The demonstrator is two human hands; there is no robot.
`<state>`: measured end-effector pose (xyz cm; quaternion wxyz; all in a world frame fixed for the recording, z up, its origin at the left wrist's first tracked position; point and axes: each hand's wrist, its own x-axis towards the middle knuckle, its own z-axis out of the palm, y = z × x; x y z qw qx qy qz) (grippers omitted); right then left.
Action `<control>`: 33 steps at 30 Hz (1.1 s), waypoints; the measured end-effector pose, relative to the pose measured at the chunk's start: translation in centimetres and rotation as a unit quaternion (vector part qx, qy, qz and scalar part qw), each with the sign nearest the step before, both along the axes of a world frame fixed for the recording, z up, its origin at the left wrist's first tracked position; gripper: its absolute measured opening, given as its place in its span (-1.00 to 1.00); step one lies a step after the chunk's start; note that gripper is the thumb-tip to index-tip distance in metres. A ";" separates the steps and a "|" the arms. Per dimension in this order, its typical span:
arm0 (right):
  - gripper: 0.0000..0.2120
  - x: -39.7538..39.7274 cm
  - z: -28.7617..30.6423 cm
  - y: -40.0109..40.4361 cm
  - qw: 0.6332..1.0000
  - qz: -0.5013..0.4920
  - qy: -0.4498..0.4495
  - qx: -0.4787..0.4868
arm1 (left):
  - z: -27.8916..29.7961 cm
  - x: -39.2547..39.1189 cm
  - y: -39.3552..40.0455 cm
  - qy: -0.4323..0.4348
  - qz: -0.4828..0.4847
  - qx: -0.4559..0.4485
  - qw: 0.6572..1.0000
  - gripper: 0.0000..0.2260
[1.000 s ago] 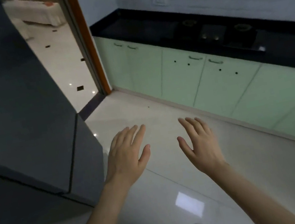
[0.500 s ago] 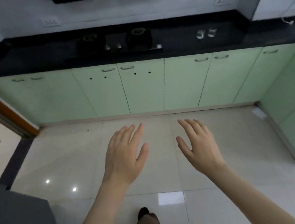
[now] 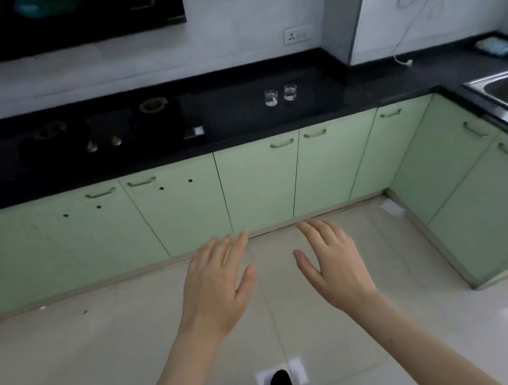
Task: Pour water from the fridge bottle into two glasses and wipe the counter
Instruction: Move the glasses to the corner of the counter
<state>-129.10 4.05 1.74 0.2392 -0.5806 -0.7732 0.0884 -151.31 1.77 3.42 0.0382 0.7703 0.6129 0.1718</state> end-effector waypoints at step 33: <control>-0.49 19.6 -1.1 48.9 0.991 0.085 -0.070 -0.079 | -1.6 20.6 46.1 0.044 0.064 -0.083 0.993 -0.51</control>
